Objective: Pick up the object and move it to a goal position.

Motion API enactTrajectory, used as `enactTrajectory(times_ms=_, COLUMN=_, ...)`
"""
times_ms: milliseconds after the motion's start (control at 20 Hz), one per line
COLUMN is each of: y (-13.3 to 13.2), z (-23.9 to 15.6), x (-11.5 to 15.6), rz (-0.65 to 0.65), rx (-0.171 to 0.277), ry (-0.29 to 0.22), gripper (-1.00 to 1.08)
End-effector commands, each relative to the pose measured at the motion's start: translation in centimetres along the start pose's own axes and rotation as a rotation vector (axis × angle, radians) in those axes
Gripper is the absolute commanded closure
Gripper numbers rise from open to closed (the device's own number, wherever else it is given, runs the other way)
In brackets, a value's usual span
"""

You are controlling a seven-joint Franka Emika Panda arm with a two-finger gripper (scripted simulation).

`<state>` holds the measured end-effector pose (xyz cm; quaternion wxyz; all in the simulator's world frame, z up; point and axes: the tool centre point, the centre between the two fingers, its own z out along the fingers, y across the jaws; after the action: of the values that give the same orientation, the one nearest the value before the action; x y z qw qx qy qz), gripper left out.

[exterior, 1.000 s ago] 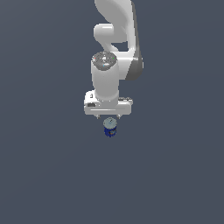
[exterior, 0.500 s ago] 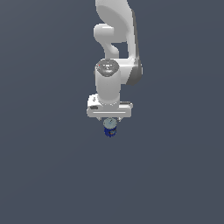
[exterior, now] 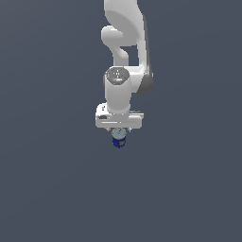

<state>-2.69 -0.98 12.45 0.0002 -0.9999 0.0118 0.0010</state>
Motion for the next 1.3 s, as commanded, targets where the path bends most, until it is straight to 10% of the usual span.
enactTrajectory(times_ms=0, y=0.0, z=0.3, x=0.0, rz=0.0, rx=0.0, ry=0.0, gripper=-0.92)
enactTrajectory(times_ms=750, y=0.0, z=5.0, x=0.0, rz=0.001, rx=0.0, ry=0.002, gripper=-0.92)
enactTrajectory(times_ms=800, y=0.0, z=5.0, x=0.0, rz=0.001, rx=0.0, ry=0.002, gripper=1.08)
enactTrajectory(times_ms=1250, y=0.0, z=5.0, x=0.0, rz=0.001, rx=0.0, ry=0.002, gripper=1.08)
